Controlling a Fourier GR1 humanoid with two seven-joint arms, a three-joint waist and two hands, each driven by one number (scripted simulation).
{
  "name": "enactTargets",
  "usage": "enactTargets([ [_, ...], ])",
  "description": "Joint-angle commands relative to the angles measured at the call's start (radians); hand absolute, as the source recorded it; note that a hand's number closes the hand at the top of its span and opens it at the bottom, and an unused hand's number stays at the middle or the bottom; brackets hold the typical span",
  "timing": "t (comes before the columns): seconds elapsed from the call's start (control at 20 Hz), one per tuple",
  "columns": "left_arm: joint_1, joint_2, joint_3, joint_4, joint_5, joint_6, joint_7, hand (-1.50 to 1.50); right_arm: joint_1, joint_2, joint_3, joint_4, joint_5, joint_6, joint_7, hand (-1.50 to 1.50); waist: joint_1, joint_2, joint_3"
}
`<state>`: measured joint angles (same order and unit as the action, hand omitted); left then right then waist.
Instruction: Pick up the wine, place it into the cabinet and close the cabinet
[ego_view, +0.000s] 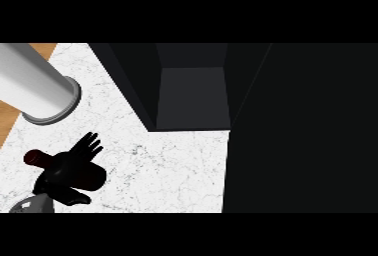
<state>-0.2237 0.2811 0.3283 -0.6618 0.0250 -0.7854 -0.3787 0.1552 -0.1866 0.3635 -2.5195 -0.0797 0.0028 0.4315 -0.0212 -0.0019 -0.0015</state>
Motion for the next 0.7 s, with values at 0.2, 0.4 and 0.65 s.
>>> enactTargets([
  [0.2, -0.016, -0.063, -0.031, 0.018, 0.019, -0.042, -0.067, 1.5, 0.061, -0.045, -0.072, -0.254, -0.112, 0.014, 0.102, -1.5, -0.001, -0.002, 0.001],
  [0.4, 0.008, -0.044, -0.079, -0.021, -0.043, -0.011, -0.169, 1.5, 0.01, -0.018, -0.058, -0.218, -0.095, -0.002, 0.117, -1.5, 0.006, 0.0, 0.0],
  [0.65, -0.033, -0.067, -0.083, -0.075, -0.011, 0.035, -0.131, 1.5, 0.026, -0.024, -0.068, -0.219, -0.086, -0.001, 0.125, -1.5, 0.008, -0.002, 0.001],
])
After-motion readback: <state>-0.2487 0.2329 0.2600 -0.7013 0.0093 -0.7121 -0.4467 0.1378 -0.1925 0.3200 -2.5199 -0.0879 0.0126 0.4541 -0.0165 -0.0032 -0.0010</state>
